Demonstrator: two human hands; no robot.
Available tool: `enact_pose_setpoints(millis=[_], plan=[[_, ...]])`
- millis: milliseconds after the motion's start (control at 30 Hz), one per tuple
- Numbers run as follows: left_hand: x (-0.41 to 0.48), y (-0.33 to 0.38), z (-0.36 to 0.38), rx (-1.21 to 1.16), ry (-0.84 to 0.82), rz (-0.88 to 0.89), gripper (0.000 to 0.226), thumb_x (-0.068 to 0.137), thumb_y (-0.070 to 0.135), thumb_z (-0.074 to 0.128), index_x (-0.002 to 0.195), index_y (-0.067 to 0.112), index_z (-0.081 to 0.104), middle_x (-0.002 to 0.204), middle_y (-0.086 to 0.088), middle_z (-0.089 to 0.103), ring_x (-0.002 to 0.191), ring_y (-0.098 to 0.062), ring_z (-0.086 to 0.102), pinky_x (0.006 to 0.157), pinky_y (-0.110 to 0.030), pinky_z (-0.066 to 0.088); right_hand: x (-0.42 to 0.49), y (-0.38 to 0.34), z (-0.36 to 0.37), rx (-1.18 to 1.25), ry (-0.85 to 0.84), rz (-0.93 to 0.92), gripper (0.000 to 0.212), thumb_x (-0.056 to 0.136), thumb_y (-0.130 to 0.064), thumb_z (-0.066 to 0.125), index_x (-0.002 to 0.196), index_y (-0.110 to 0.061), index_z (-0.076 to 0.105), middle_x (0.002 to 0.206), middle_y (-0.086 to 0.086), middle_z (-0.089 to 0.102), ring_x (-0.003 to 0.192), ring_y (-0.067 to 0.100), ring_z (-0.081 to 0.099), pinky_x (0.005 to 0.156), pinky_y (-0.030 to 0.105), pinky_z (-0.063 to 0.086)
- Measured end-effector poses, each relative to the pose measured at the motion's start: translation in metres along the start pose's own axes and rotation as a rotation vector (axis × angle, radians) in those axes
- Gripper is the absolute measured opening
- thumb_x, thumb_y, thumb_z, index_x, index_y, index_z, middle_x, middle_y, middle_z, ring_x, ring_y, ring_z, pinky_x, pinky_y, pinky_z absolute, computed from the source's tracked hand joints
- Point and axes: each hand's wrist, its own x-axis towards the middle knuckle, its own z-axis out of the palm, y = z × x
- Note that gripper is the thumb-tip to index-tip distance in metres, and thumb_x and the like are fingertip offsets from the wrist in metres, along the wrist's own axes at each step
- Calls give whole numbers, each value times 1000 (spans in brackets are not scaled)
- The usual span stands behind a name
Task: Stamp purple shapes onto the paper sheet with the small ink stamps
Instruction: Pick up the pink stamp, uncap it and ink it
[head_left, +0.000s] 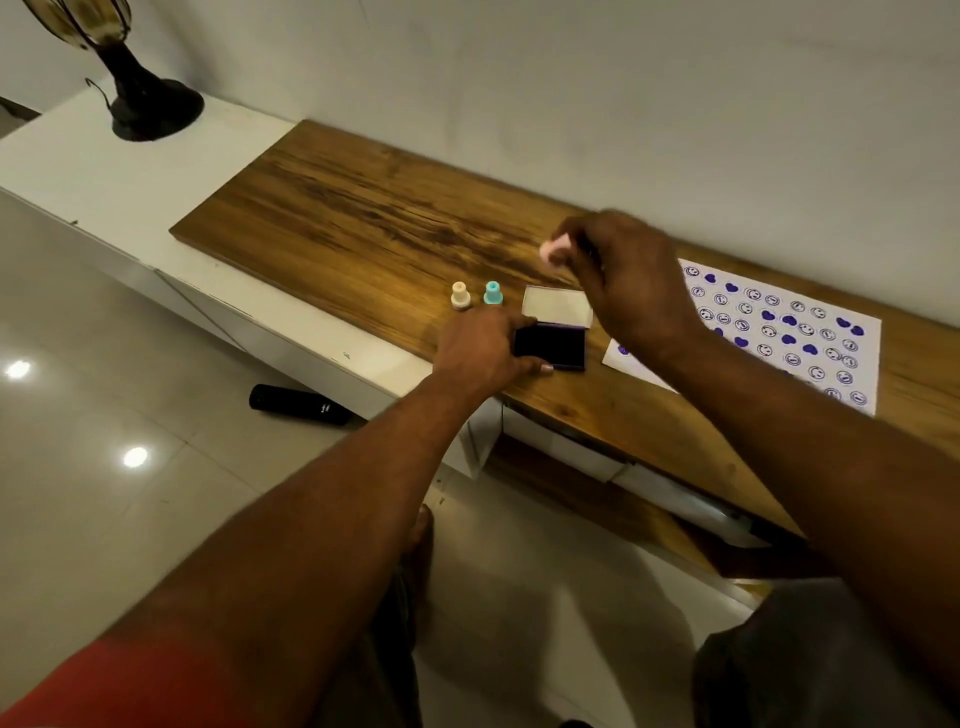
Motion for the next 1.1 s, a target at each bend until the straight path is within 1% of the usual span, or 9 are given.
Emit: enact_pose_setpoints(millis=[67, 100, 167, 233, 267, 400, 633, 933, 1100], plan=[[2, 0, 0, -23, -30, -25, 73, 76, 68, 78, 138, 34, 64, 113, 5, 72, 87, -8, 57, 52, -18, 28, 8, -9, -9, 24, 195, -77, 23, 103, -36, 58, 112, -19, 71, 104, 0, 72, 93, 12, 64, 78, 26, 50], [3, 0, 0, -33, -45, -44, 73, 75, 67, 79, 138, 34, 64, 113, 5, 72, 92, -10, 62, 53, -19, 30, 5, -10, -7, 45, 176, -69, 22, 104, -34, 58, 112, -18, 71, 105, 1, 72, 95, 13, 65, 80, 27, 50], [6, 1, -1, -43, -65, -86, 71, 73, 65, 82, 135, 36, 66, 112, 6, 73, 97, -13, 66, 57, -22, 36, -17, -4, 11, -20, -117, 42, 23, 103, -27, 57, 115, -14, 72, 113, 7, 71, 105, 23, 66, 88, 34, 51], [7, 2, 1, -46, -64, -120, 69, 72, 61, 85, 133, 36, 67, 112, 6, 74, 99, -15, 68, 63, -24, 40, -47, 5, 38, -267, -470, 113, 30, 104, -22, 53, 130, -11, 63, 126, 12, 65, 116, 28, 61, 97, 37, 49], [8, 3, 1, -49, -60, -130, 67, 72, 60, 86, 133, 36, 67, 112, 5, 74, 99, -16, 68, 66, -24, 41, -55, 9, 47, -344, -517, 107, 33, 104, -22, 53, 135, -11, 58, 130, 12, 62, 118, 28, 59, 98, 36, 47], [8, 4, 0, -77, -70, -152, 63, 73, 59, 86, 130, 36, 69, 109, 5, 75, 96, -15, 68, 67, -25, 43, -53, 11, 57, -389, -454, 72, 39, 99, -21, 62, 136, -10, 56, 128, 14, 64, 117, 29, 59, 97, 38, 49], [4, 6, 0, -106, -49, -150, 67, 72, 57, 87, 132, 35, 67, 118, 4, 74, 105, -18, 69, 78, -29, 51, -64, 19, 54, -359, -431, 20, 43, 104, -23, 55, 145, -12, 51, 134, 12, 61, 122, 28, 56, 100, 36, 46], [8, 11, -8, -154, -75, -205, 69, 66, 55, 92, 127, 34, 69, 115, 4, 74, 103, -17, 69, 72, -27, 43, -61, 22, 58, -188, -405, 191, 36, 101, -21, 59, 136, -15, 60, 131, 9, 64, 118, 27, 60, 97, 35, 49], [7, 17, -10, -115, -97, -182, 86, 68, 54, 91, 143, 33, 56, 125, 1, 71, 112, -20, 67, 78, -30, 48, -65, 23, 54, -19, -290, 293, 26, 102, -26, 56, 125, -18, 66, 121, 8, 69, 108, 23, 64, 88, 30, 48]])
